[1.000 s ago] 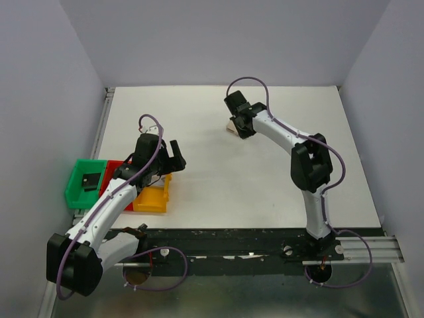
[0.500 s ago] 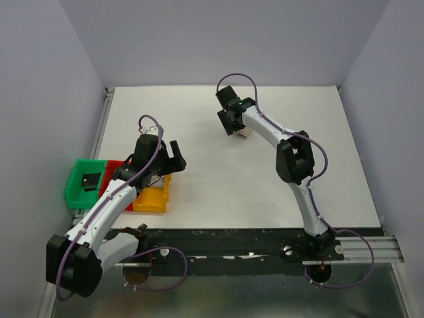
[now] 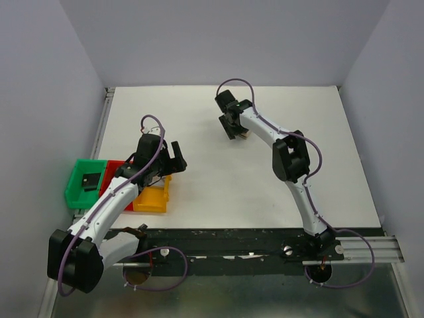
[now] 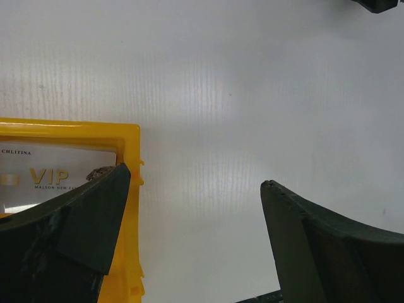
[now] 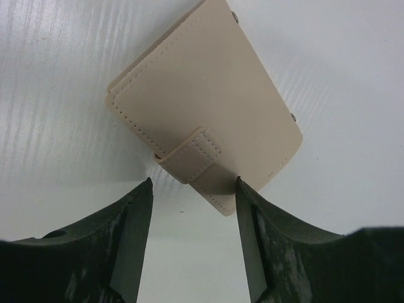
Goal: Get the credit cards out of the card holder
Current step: Remove the credit card from the card holder.
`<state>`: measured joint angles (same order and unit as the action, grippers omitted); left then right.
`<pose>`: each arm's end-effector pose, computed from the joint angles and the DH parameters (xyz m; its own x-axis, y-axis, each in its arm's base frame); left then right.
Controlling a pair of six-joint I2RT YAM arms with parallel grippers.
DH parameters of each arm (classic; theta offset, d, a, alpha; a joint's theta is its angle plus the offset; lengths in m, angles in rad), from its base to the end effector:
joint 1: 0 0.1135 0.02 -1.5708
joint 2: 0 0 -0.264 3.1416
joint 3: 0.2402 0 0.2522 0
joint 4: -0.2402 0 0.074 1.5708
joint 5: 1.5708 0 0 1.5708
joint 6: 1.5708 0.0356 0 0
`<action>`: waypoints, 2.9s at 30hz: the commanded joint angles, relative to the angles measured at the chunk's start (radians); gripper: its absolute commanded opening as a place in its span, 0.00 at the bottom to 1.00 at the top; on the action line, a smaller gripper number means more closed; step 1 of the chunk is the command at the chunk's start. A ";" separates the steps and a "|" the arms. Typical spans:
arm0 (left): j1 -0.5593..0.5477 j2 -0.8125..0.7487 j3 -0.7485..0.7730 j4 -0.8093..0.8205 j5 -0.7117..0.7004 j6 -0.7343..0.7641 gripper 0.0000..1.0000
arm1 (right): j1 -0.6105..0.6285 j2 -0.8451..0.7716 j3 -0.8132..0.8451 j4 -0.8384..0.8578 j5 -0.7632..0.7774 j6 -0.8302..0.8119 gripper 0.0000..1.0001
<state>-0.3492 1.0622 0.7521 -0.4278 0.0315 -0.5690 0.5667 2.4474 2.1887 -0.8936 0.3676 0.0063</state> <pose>0.2102 -0.0777 0.2528 -0.7286 -0.3078 -0.6119 -0.0340 0.9085 -0.4165 0.4444 0.2676 0.1798 -0.7732 -0.4851 -0.4085 -0.3729 0.8688 -0.3258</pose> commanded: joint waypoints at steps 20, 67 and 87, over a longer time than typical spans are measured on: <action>-0.004 -0.007 0.003 0.007 0.013 -0.002 0.99 | -0.067 0.042 0.082 -0.142 -0.105 0.049 0.42; -0.004 0.001 0.004 -0.003 0.007 -0.006 0.99 | -0.320 -0.337 -0.575 0.594 -0.777 0.708 0.60; -0.004 0.022 0.006 -0.006 0.002 -0.003 0.99 | -0.358 -0.360 -0.705 0.639 -0.742 0.759 0.62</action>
<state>-0.3492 1.0813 0.7521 -0.4286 0.0353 -0.5694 0.2211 2.1262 1.5204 -0.2634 -0.4061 0.7593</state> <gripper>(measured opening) 0.993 0.618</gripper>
